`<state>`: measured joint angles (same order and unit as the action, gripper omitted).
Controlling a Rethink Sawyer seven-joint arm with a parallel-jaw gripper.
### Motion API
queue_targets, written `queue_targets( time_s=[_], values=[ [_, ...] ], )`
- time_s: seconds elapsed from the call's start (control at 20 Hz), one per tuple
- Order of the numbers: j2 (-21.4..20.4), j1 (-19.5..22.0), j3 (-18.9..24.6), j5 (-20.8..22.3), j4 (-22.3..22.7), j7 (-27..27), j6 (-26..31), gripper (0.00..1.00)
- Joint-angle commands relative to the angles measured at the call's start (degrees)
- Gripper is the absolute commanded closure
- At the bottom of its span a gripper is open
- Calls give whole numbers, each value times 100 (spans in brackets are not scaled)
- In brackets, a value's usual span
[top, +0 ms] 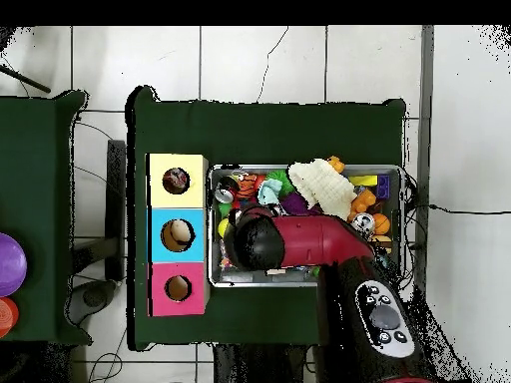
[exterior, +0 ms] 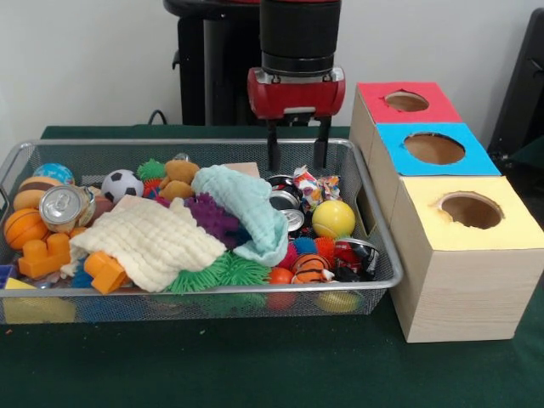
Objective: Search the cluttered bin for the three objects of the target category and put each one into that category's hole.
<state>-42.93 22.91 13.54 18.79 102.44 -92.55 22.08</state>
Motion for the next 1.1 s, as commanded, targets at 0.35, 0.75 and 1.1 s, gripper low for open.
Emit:
queue_targets(
  time_s=[0.35,0.75,1.1],
  values=[
    [552,-275,-815,-2,832,-1322,-1432,0],
    [486,-508,-1073,-123,1120,-1287,-1817,0],
    [471,-830,-1103,-411,1387,-1518,-2000,0]
  ],
)
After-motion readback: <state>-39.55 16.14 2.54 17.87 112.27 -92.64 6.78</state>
